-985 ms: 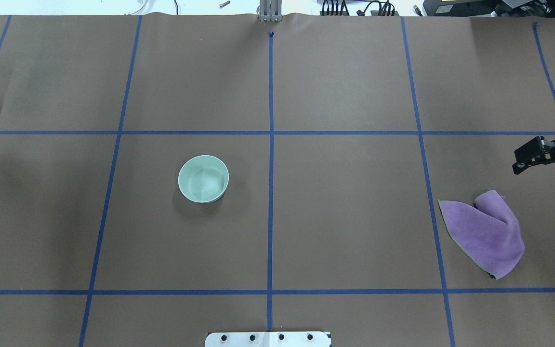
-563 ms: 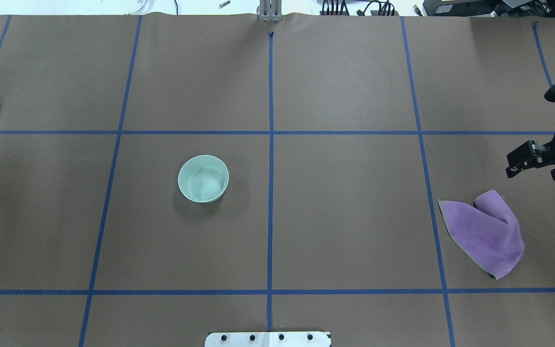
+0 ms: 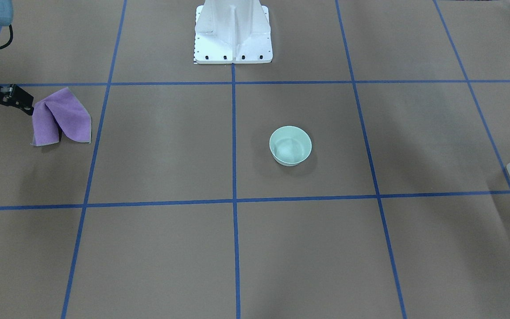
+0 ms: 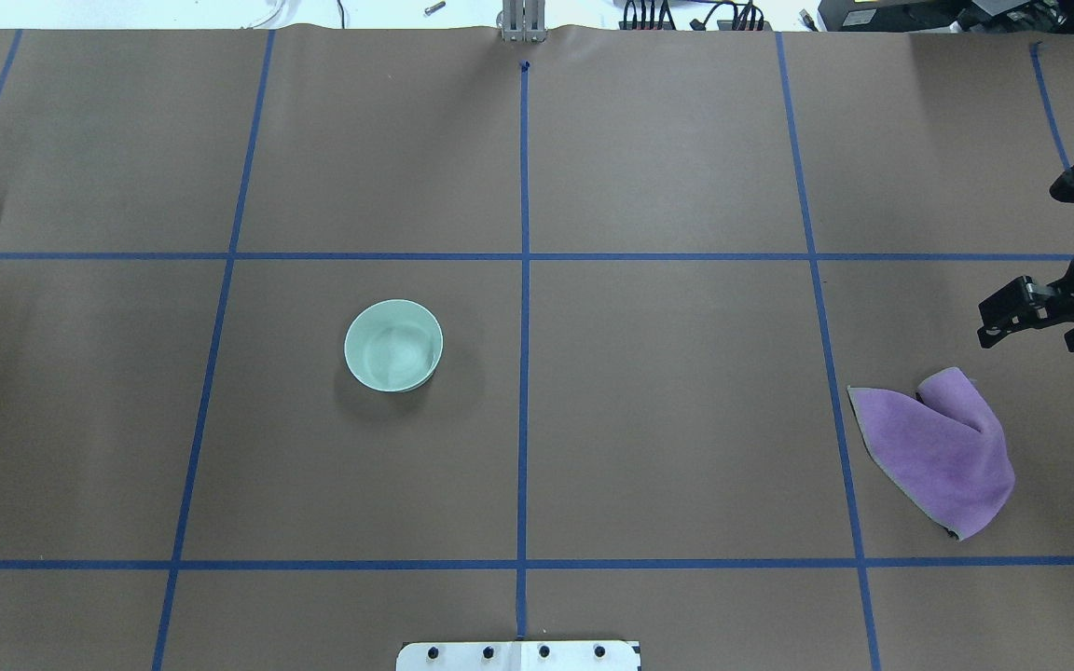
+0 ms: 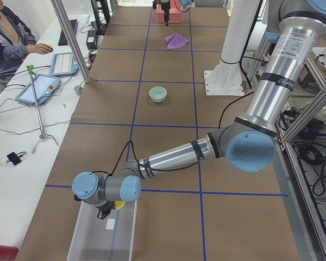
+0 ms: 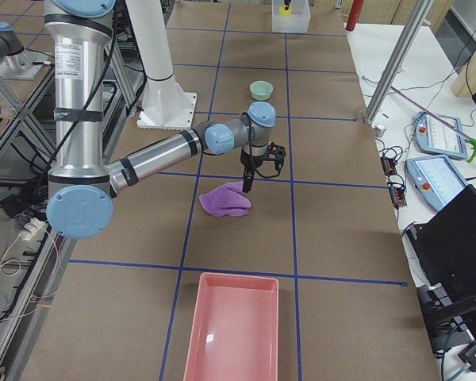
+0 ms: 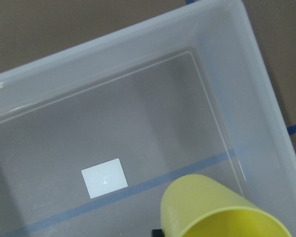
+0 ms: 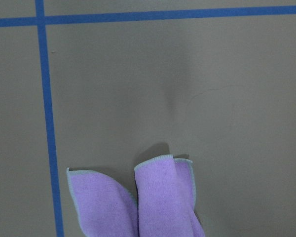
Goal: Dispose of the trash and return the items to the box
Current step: 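Lower the right gripper onto the cloth while the left drops the cup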
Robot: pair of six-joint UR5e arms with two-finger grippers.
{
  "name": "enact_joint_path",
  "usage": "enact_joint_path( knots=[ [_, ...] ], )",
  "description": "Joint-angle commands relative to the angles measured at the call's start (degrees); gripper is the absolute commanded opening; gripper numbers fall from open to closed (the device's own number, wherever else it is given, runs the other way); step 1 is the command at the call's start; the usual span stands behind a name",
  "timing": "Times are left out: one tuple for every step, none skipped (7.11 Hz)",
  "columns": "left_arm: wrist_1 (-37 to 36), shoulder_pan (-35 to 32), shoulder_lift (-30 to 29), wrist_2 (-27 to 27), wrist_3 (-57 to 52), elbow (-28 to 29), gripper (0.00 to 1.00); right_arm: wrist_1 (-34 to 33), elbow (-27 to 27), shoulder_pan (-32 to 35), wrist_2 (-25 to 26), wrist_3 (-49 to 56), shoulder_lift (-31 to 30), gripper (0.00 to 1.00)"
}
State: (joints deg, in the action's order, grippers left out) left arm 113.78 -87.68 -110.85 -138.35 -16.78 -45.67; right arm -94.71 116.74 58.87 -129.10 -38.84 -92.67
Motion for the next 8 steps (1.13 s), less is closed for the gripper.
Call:
enact_joint_path(
  knots=[
    [2.9,1.6,-0.2,0.0,2.4,1.0,0.27,0.0,0.0,-1.4,0.5,-0.1,-0.1,1.00],
    [2.3,1.6,-0.8,0.0,2.5,1.0,0.46,0.0,-0.2,-3.0,0.8,-0.1,0.1,1.00],
    [1.6,1.6,-1.9,-0.6,2.8,0.7,0.55,0.0,-0.3,-4.2,0.9,-0.2,0.1,1.00],
    [-1.3,1.5,-3.3,-2.3,2.8,-0.3,0.86,0.1,-0.1,-5.5,1.0,-0.8,0.2,1.00],
    [-10.3,1.0,-5.3,-5.0,3.8,-4.3,0.91,2.8,-0.2,-7.6,2.1,-2.8,-0.3,1.00],
    [-17.8,0.9,-4.6,-4.7,8.5,-14.1,0.94,7.0,-0.5,-10.1,4.4,-6.5,-1.5,1.00],
    [-20.0,1.5,-1.4,-4.5,17.9,-23.8,0.95,8.1,-0.6,-11.5,4.9,-8.2,-1.8,1.00],
    [-20.0,4.3,1.0,-4.5,27.5,-31.5,0.96,8.7,-0.7,-12.2,6.0,-8.1,-3.1,1.00]
  ],
)
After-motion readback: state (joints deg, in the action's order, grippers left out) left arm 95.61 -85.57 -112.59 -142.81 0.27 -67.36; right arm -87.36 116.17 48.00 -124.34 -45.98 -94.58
